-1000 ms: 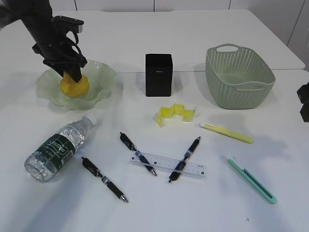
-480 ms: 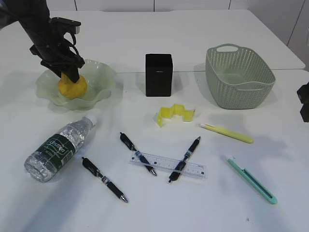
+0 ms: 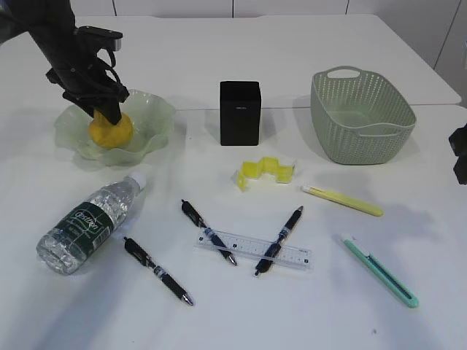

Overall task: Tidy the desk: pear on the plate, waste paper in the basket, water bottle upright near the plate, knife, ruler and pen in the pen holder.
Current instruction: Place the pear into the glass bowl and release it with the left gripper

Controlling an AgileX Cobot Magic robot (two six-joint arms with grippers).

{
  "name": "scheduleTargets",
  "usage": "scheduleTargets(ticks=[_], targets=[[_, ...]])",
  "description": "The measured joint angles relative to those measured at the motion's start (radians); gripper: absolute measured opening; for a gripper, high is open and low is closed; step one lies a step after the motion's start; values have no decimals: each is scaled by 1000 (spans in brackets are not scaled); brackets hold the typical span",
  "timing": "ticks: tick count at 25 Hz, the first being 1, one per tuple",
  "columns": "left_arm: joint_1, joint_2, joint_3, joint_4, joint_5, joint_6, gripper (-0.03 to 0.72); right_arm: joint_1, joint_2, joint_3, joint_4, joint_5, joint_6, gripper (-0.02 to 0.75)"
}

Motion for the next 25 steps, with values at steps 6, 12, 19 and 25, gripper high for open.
scheduleTargets(ticks=[6, 12, 19, 25], targets=[[0, 0, 0, -13, 0, 0, 305, 0, 0, 0, 0, 0, 0, 449], [0, 0, 0, -16, 0, 0, 305, 0, 0, 0, 0, 0, 0, 450], [0, 0, 0, -20, 0, -2, 305, 0, 0, 0, 0, 0, 0, 449], [0, 0, 11, -20, 0, -5, 305, 0, 0, 0, 0, 0, 0, 450]])
